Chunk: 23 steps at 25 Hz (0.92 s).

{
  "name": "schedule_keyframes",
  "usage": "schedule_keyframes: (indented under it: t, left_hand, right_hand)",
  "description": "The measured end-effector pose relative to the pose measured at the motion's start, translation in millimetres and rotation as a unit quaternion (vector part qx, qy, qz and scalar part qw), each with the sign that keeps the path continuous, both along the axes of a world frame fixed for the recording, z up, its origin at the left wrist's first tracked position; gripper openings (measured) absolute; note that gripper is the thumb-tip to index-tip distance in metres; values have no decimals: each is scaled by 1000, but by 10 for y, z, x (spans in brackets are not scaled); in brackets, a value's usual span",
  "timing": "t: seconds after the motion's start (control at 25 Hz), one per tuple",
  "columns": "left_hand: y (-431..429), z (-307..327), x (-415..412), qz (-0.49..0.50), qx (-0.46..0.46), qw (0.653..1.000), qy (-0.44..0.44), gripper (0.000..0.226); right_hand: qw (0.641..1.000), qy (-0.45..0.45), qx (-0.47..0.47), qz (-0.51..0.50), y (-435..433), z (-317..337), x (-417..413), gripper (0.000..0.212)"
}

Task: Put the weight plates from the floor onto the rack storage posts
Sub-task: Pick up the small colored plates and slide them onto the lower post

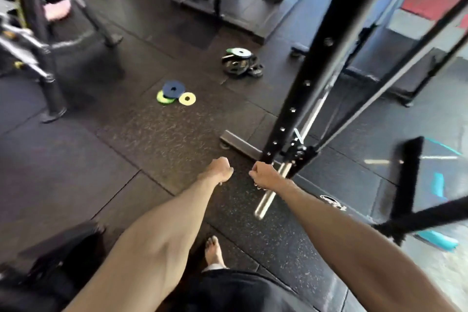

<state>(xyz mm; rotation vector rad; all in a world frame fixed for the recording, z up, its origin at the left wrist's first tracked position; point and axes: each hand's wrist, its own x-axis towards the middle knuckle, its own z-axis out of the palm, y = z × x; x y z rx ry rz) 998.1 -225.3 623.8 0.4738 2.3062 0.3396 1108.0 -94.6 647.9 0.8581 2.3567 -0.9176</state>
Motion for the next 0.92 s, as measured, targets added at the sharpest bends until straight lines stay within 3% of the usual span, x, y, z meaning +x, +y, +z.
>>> schedule_keyframes:
  t: [0.44,0.8,0.92]
  left_hand:
    - [-1326,-462,-1446,81,-44,993,-73,35]
    - [-813,-531,-3252,124,-41,988,-83,21]
    - [-627,-504,-3896,150,-17,985,-84,19]
  right_hand:
    - [978,-65,0,197,-675,-464,-2025,26]
    - [959,-95,-21,266,-228,-738,-4071,15]
    - [961,-92,-19,262,-69,-768,-4747,26]
